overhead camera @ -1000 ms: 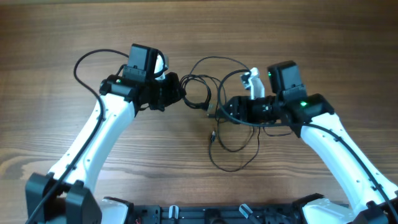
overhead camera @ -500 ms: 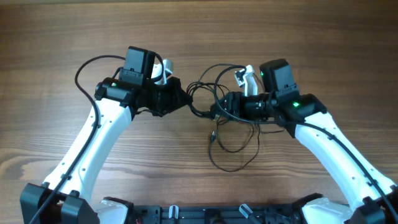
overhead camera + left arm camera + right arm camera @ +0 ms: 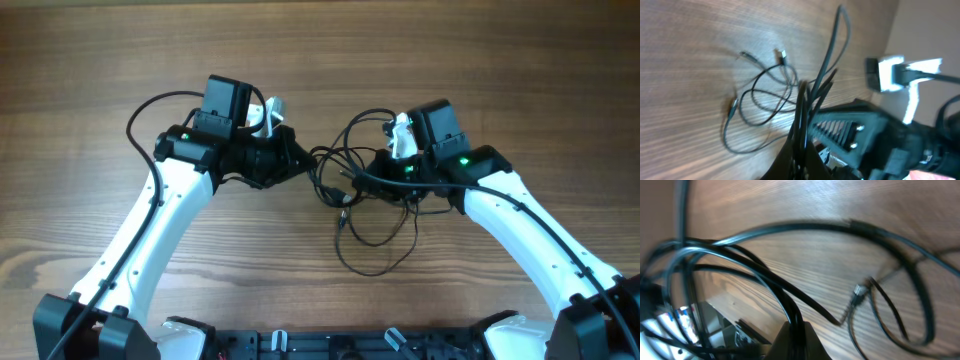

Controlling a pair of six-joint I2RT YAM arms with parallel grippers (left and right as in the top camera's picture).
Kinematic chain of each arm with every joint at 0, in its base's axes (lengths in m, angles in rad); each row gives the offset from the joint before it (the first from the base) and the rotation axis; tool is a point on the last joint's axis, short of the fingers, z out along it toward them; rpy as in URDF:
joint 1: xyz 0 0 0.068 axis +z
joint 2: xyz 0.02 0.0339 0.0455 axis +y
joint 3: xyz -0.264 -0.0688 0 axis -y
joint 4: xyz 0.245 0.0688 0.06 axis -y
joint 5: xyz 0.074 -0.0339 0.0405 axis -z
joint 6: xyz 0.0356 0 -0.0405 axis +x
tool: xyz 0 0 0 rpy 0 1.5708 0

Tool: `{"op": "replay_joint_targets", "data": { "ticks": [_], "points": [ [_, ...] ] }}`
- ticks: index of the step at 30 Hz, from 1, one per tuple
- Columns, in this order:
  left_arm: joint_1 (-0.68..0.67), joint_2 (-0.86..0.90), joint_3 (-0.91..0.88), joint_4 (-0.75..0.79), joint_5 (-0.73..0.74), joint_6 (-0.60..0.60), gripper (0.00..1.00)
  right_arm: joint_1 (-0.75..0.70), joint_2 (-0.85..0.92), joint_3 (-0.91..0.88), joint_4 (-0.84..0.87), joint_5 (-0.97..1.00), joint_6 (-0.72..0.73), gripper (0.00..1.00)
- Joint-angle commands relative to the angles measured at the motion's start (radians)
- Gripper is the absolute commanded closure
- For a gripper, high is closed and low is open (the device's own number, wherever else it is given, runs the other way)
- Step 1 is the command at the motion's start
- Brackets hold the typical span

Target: Untangle cables

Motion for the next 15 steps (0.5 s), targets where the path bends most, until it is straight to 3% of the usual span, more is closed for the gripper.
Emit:
{"op": "replay_joint_targets", "data": {
  "ticks": [1,6,11,12,15],
  "points": [
    [0.007,-0.019,0.019,0.079,0.011,-0.025,0.96,0.0,0.014,0.0,-0.066,0.111,0.003,0.96],
    [0.036,-0.019,0.019,0.132,0.076,-0.054,0.96,-0.001,0.014,0.0,-0.163,0.275,0.01,0.96],
    [0.146,-0.019,0.019,0.085,0.025,-0.044,0.96,-0.001,0.014,0.0,-0.17,0.287,-0.041,0.96],
    [0.168,-0.019,0.019,0.074,0.025,-0.044,0.92,-0.001,0.014,0.0,-0.173,0.287,-0.063,0.95],
    [0.198,-0.019,0.019,0.031,-0.074,-0.043,0.69,-0.001,0.014,0.0,-0.176,0.286,-0.065,0.96]
  ]
}}
